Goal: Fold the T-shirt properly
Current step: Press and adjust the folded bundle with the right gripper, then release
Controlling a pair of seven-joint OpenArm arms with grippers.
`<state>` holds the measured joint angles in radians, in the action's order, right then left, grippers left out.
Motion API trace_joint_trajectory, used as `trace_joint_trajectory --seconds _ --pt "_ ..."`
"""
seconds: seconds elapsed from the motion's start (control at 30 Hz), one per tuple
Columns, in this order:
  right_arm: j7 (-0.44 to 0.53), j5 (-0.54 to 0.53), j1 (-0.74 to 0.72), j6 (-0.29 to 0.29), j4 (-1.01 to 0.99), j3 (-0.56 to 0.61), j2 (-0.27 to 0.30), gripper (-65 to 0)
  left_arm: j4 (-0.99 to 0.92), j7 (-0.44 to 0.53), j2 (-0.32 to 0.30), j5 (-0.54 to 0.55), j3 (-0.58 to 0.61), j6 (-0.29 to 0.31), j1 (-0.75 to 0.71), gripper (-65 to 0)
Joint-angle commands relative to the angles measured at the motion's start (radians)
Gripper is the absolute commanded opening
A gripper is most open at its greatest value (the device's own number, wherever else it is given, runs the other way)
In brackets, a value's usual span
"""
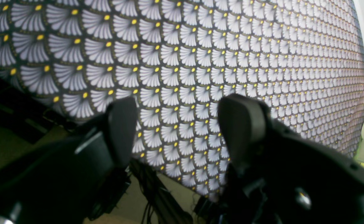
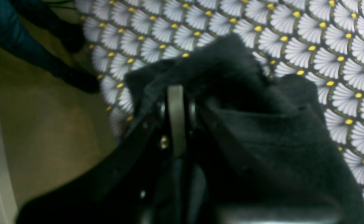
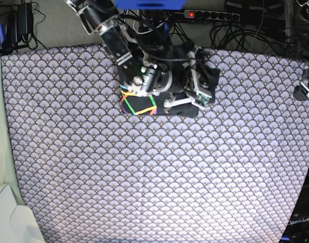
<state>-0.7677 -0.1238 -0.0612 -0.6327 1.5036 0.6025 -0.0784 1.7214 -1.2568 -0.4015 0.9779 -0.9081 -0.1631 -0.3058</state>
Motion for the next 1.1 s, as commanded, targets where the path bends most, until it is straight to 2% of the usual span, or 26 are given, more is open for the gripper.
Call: trace_joint_trajectory --seconds 0.0,0.23,0.5,0.67,0.83,0.93,1.07 --pt "0.038 -0.015 -0.032 -0.008 -0.011 0.0 -0.014 -65.0 0.016 -0.001 -0.023 0.057 -0.009 -0.046 0.0 -21.9" --pt "0.075 -0.014 -0.142 -0.003 -0.148 -0.008 -0.014 -65.0 0.016 -0.001 -0.023 0.057 -0.009 -0.046 0.0 -21.9" --pt "0.124 -0.01 -0.23 -0.003 -0.334 -0.217 -0.019 -65.0 0.015 -0.001 -0.023 0.057 -0.009 -0.046 0.003 -21.9" --pt "0.147 -0.01 -0.249 -0.002 -0.432 -0.284 -0.016 -65.0 0.012 -0.001 -0.023 0.057 -0.009 -0.046 0.009 -21.9" --pt "0.118 -0.012 -0.208 -0.002 -0.262 -0.327 -0.014 -65.0 0.021 -0.001 -0.023 0.057 -0.007 -0.046 0.03 -21.9" --pt "0.061 -0.012 -0.164 -0.003 -0.057 -0.326 -0.013 -65.0 0.022 -0.001 -0.023 0.057 -0.007 -0.046 0.03 -21.9" --pt "-0.065 -0.012 -0.113 -0.003 0.168 -0.324 -0.011 -65.0 0.022 -0.001 -0.023 0.059 -0.007 -0.046 0.032 -21.9"
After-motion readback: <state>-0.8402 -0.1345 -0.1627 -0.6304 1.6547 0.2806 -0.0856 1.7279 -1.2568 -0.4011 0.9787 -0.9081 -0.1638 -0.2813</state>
